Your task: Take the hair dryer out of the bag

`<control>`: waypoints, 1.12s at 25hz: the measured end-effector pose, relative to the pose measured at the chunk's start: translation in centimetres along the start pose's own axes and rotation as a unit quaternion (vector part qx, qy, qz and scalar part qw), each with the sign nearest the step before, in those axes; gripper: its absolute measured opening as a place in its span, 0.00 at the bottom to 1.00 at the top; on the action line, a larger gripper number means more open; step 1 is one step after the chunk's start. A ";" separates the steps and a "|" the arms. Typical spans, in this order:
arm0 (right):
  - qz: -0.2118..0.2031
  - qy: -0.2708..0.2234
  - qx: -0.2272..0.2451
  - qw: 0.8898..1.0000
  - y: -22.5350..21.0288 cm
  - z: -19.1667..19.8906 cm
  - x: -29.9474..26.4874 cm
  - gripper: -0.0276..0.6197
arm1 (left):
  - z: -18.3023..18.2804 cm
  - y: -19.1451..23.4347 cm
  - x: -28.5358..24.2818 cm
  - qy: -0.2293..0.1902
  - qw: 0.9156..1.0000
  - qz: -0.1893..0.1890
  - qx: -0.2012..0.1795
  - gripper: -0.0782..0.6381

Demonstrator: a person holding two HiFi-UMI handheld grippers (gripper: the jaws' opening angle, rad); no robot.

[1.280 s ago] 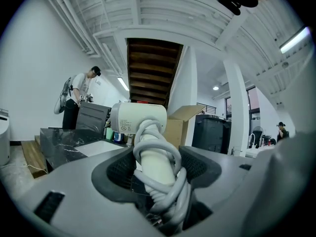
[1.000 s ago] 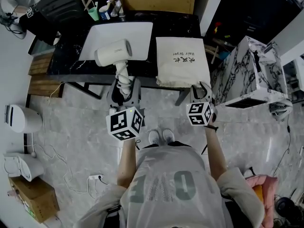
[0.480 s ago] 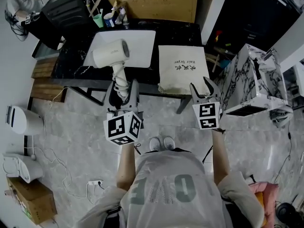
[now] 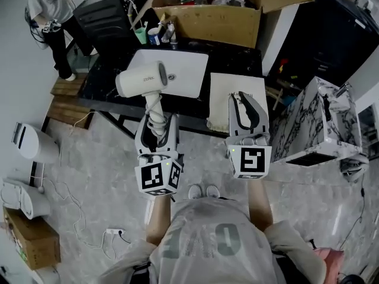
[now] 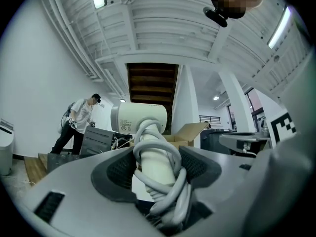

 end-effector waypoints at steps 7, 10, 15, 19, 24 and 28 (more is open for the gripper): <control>-0.065 -0.028 -0.027 0.997 3.6 -0.2 0.1 0.11 | 0.5 0.5 2.2 -0.011 1.000 -0.025 0.008 0.51; -0.087 -0.017 -0.026 0.996 4.9 0.3 -0.2 0.11 | 0.4 0.9 2.8 -0.013 0.999 -0.031 0.009 0.51; -0.110 -0.014 -0.030 0.993 6.0 0.4 -0.6 0.10 | 0.4 1.4 3.5 -0.015 0.999 -0.042 0.009 0.51; -0.118 -0.017 -0.039 0.992 6.1 0.3 -0.8 0.10 | 0.0 1.6 4.0 -0.022 0.999 -0.048 0.008 0.51; -0.119 -0.015 -0.044 0.992 6.0 0.6 -0.9 0.10 | -0.2 1.5 4.3 -0.026 0.998 -0.051 0.006 0.51; -0.121 -0.014 -0.040 0.992 6.1 0.6 -0.9 0.10 | -0.4 1.6 4.6 -0.028 0.998 -0.051 0.004 0.51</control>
Point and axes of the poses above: the fingertips, and each gripper's own axes: x backward along the fingers, y to its left, z out of its underside, the point moved 9 cm from there along x, backward along the fingers, and after that the axes turned 15 degrees about y, right-handed, at the moved point
